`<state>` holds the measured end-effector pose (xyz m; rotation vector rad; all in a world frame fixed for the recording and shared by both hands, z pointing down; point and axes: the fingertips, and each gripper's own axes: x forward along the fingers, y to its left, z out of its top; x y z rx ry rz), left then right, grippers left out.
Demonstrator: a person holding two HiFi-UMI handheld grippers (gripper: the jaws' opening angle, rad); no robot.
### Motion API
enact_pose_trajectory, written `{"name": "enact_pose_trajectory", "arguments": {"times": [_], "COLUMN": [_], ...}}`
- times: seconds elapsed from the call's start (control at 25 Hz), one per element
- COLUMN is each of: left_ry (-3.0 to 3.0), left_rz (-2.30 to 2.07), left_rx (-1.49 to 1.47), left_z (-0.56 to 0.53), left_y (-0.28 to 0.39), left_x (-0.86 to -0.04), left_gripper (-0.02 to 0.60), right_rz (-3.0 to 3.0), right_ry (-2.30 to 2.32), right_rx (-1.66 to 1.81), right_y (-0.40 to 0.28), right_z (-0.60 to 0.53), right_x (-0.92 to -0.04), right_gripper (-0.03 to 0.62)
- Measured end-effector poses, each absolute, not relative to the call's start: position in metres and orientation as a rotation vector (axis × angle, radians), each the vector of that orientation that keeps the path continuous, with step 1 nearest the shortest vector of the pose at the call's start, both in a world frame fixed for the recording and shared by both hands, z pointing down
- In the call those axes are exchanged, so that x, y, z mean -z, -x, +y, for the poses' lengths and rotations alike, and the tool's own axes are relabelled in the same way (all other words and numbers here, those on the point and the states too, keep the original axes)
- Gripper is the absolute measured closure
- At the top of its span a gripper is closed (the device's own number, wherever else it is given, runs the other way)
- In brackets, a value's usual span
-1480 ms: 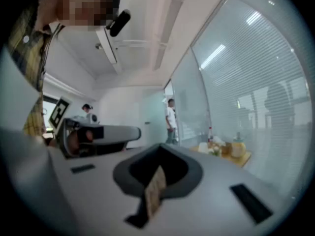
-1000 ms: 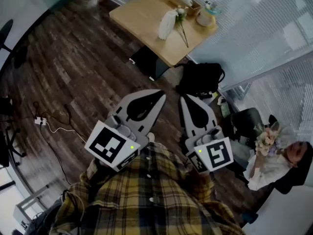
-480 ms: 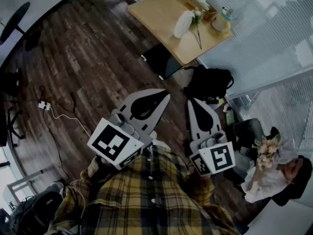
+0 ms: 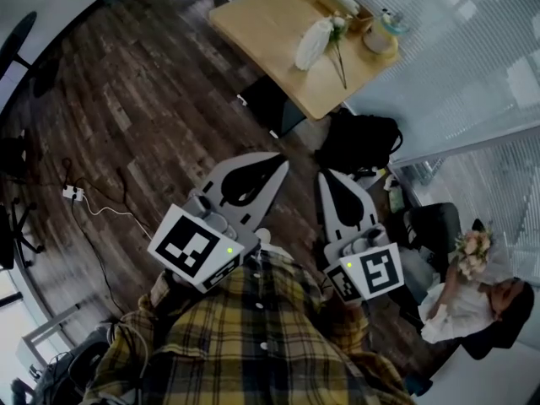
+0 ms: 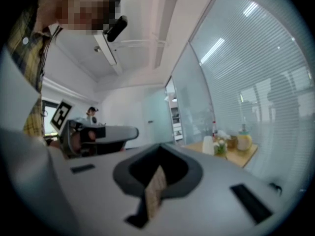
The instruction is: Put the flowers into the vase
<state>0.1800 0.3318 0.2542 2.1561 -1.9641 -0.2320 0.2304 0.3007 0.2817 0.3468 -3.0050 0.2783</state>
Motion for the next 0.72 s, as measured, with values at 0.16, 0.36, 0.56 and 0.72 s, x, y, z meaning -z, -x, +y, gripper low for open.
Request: {"name": "enact_pose_trajectory", "arguments": {"times": [0.16,0.36,0.56,0.72], "left_ry": [-2.167,-2.198,-2.225,-2.241], "left_rz": [-1.92,-1.895,-1.869,-1.82], "left_rx": [0.215,0.162,0.133,0.121], "left_z": [0.302,0.264,0.235,0.217], "left_y": [-0.146,-0.1,-0.057,-0.031], "left_x": [-0.259,-0.263,-0.267,-0.271], "left_gripper": [0.572,0.572,0.572,0.572], "right_rz": [-2.989,-2.973,-2.963,-2.938], "right_ry": [-0.383,-0.458,-0.542,-0.62], "right_rx": [-0.32,-0.337,-0.369,-0.399], "right_y": [-0.198,-0.157,-0.123,-0.107], "right_z": [0.273,0.235,0.2,0.177], "right_x": [-0.289,-0.296,-0.3,-0.305], "right_gripper": [0.582,0.582,0.582,0.582]}}
